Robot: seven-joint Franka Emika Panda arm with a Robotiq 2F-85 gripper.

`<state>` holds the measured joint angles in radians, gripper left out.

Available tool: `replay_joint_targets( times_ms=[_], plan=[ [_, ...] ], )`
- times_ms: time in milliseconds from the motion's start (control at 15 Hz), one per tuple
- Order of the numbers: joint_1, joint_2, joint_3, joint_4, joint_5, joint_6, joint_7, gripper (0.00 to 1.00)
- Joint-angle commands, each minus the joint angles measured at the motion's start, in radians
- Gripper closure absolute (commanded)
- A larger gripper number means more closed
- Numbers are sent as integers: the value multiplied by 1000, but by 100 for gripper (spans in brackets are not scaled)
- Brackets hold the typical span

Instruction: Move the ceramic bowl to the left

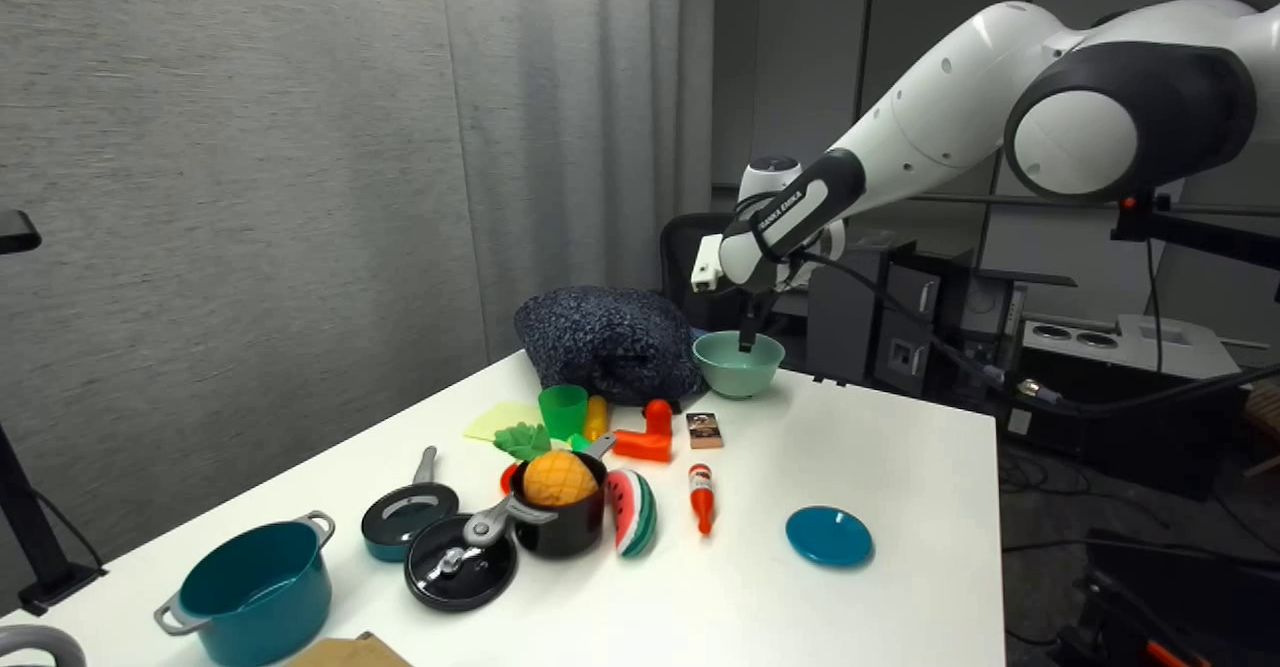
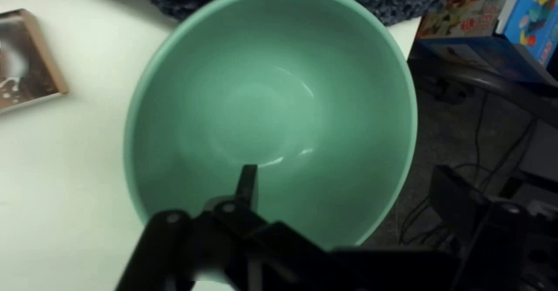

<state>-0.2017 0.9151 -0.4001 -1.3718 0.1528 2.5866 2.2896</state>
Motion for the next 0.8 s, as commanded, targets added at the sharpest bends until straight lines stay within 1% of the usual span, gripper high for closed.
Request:
replay_joint_targets(
  times_ms=[0,67,200,267,533,600,667,733],
  plan=[
    [48,66,-88,53,-58,-8,180,26],
    [48,69,-89,57,-67,-26,203,34],
    [41,67,-75,59,-76,-51,224,51],
    [32,63,-61,61,-76,-65,220,58],
    [-2,38,0,64,-65,-137,156,89],
    [-11,25,24,56,-58,-154,132,97],
    [-15,9,47,42,-52,-165,111,100],
    [-20,-1,67,33,-46,-174,93,100]
  ],
)
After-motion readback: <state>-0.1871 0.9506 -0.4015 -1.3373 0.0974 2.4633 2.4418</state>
